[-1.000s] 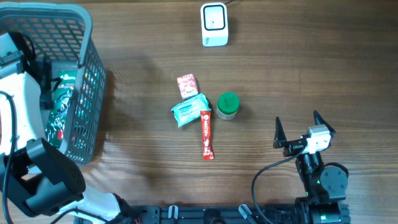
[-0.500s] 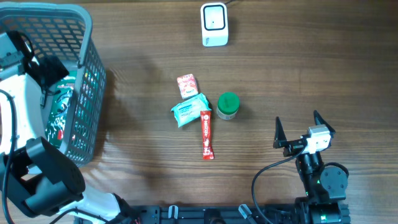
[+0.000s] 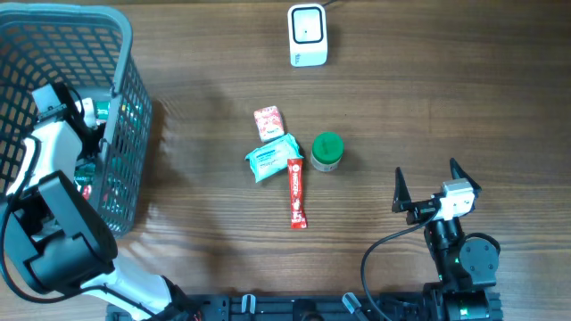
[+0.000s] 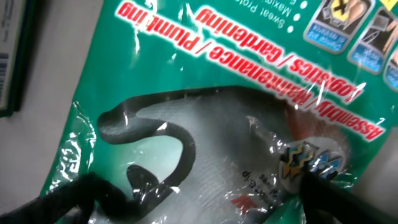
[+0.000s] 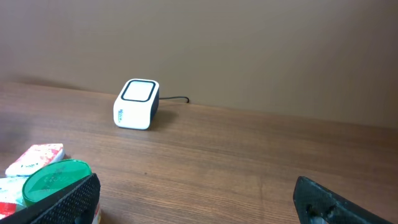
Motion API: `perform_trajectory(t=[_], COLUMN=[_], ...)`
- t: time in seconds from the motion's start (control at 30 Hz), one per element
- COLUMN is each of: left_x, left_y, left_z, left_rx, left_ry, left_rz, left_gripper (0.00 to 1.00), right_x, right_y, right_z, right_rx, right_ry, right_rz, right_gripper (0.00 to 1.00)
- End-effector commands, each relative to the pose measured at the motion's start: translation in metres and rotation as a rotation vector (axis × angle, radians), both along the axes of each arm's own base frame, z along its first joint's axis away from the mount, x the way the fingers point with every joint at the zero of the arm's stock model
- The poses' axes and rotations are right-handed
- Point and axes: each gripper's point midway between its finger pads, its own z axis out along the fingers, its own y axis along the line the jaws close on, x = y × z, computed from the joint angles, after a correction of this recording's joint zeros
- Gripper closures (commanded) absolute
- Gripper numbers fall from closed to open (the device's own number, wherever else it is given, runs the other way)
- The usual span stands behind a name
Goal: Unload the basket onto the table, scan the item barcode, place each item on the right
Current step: 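Reach left gripper into basket and grasp the green glove pack, then lift glove pack with left gripper and carry it toward the scanner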
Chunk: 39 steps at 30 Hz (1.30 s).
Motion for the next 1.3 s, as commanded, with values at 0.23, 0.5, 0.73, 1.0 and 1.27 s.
perform_trajectory(t=[0.23, 0.5, 0.73, 1.0, 1.27], left_x=[-0.005, 0.036, 0.03, -0.022, -0.046], left_y=[0.001, 0.048, 0.022, -0.153, -0.273], left_z=[-0.012, 0.13, 0.299, 0.398, 0.354], left_rx=[0.014, 0.251, 0.219, -0.409, -0.67], left_ry=[0.055, -0.207, -0.659, -0.966, -0.705], left_rz=[-0.092, 0.076, 0.197, -0.236, -0.514], left_gripper=[0.96, 0.96, 0.96, 0.96, 0.96], right_x=[0.0, 0.0, 0.0, 0.0, 0.0], right_y=[-0.001, -0.001, -0.001, -0.001, -0.001], right_z=[0.001, 0.001, 0.001, 0.001, 0.001], right_rx=[-0.005, -0.005, -0.005, -0.005, -0.005], right_ry=[-0.005, -0.005, -0.005, -0.005, -0.005], right_rz=[-0.006, -0.006, -0.006, -0.006, -0.006], right_gripper=[0.0, 0.0, 0.0, 0.0, 0.0])
